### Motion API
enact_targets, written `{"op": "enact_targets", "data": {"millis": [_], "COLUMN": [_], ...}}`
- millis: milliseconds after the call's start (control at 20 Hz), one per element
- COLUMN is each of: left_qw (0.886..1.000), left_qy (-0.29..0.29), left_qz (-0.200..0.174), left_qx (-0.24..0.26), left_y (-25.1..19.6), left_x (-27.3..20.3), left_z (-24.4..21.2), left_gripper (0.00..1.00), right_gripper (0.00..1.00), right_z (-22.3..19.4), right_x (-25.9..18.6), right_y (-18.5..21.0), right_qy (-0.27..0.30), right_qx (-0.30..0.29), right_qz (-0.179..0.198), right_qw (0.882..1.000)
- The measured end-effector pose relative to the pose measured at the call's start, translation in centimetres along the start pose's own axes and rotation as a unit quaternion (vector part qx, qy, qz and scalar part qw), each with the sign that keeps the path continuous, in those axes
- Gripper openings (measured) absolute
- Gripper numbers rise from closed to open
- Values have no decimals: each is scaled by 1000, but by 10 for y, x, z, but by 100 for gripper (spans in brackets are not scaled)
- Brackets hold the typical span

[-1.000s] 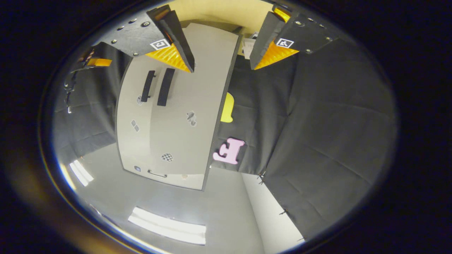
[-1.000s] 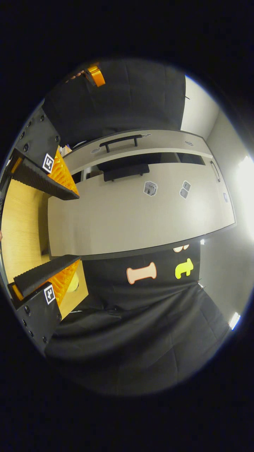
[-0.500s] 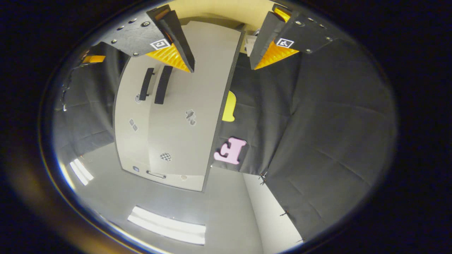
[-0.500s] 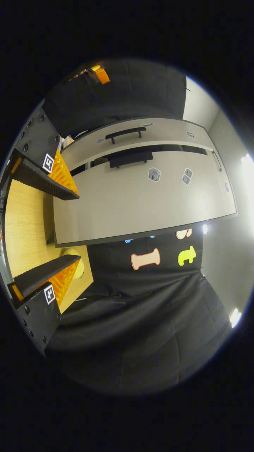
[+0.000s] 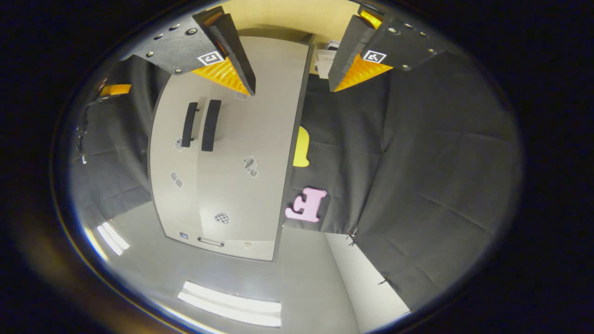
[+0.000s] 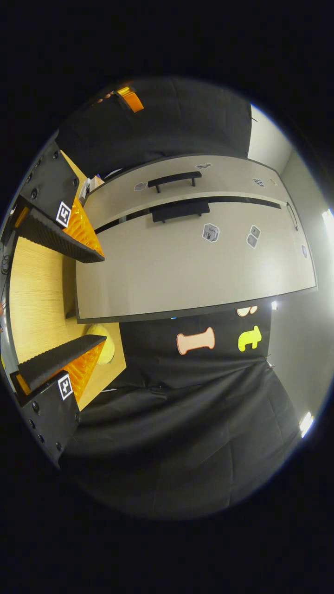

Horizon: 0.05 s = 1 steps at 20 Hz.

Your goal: Grab one shoe with the right hand and put it into the shoe cabinet, grab the other shoe with the left hand and put it into the shoe cabinet; then close the right door with the right hand and the left door with the left hand.

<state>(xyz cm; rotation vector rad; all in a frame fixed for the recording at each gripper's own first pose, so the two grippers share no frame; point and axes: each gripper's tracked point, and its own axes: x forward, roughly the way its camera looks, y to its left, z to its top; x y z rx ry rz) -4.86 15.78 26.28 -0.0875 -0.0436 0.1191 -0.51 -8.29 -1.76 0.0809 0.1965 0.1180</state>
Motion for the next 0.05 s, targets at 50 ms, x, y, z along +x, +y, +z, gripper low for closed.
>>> {"op": "enact_targets", "data": {"millis": [50], "left_qw": [1000], "left_qy": [2], "left_qz": [0], "left_qx": [6], "left_y": [1], "left_x": [0], "left_z": [0], "left_gripper": [97], "right_gripper": [98], "right_z": [3], "right_x": [0], "right_y": [2], "right_qy": [-3], "right_qx": [-1], "right_qz": [0], "right_qw": [1000]}}
